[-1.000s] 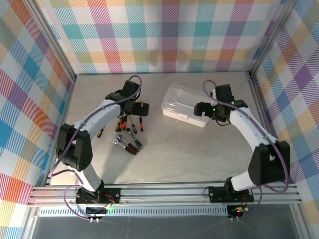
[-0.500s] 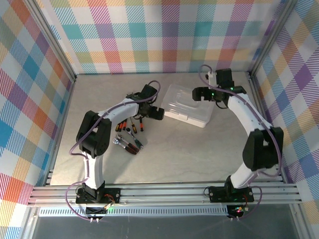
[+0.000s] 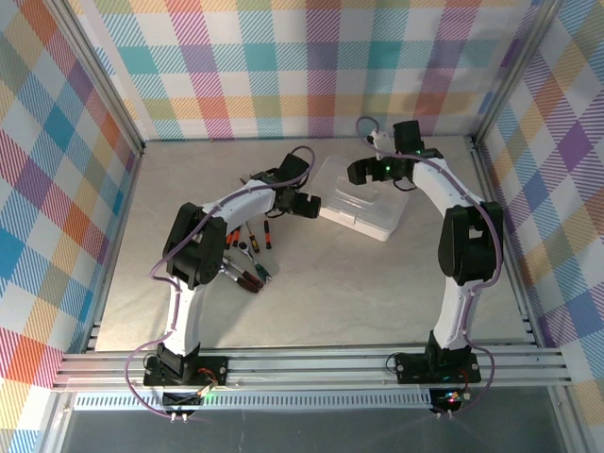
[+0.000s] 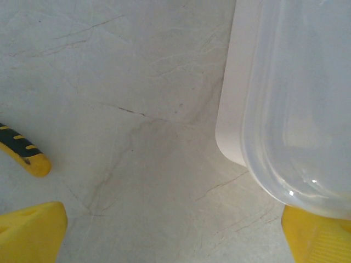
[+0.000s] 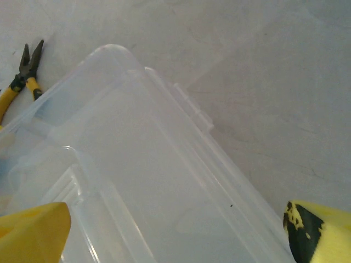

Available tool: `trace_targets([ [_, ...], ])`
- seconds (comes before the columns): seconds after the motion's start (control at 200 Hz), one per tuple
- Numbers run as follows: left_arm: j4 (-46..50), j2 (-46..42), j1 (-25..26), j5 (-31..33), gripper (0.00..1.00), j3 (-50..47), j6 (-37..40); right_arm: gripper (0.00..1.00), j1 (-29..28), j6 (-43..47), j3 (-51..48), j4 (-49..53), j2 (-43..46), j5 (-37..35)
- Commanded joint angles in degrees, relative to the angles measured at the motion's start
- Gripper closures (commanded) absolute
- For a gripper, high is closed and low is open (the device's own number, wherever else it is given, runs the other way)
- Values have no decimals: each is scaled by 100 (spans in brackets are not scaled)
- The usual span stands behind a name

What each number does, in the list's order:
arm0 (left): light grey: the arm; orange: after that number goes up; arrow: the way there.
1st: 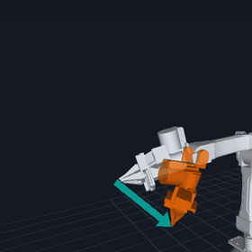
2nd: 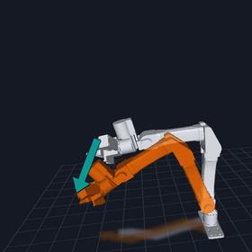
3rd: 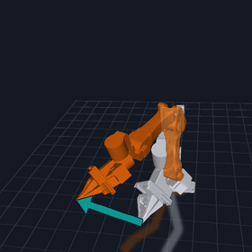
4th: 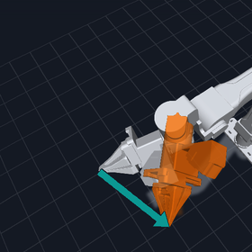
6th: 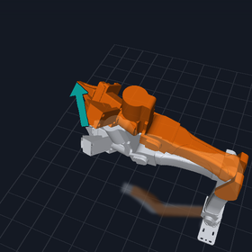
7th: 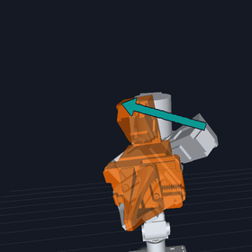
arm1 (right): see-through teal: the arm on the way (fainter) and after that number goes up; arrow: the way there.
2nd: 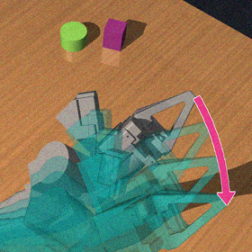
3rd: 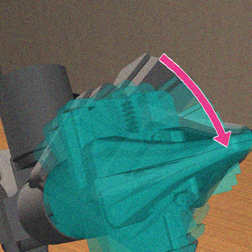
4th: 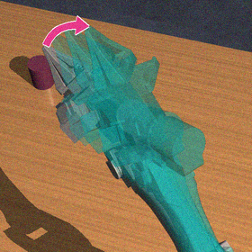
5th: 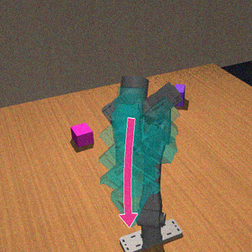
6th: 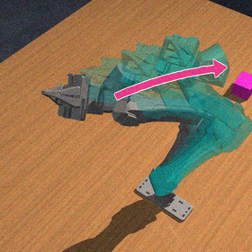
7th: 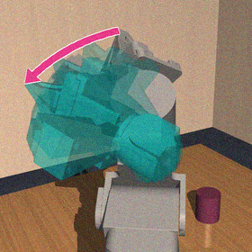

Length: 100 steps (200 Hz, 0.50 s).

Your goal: Pack the tool kit

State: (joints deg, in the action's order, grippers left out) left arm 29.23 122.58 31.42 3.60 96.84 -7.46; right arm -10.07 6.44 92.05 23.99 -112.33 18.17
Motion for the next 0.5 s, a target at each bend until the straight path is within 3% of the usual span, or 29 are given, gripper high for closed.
trace_targets([
  [0.0, 39, 289, 40, 94, 0, 485, -10, 1, -12, -473, -746, 82, 622, 275],
  [0.32, 302, 930, 40, -124, 0, 1854, 140, 1, -701, -1709, -2652, 390, 2355, -666],
  [0.495, 412, 903, 48, -219, 0, 2024, 163, 1, -754, -1831, -2334, 1084, 2332, -1450],
])
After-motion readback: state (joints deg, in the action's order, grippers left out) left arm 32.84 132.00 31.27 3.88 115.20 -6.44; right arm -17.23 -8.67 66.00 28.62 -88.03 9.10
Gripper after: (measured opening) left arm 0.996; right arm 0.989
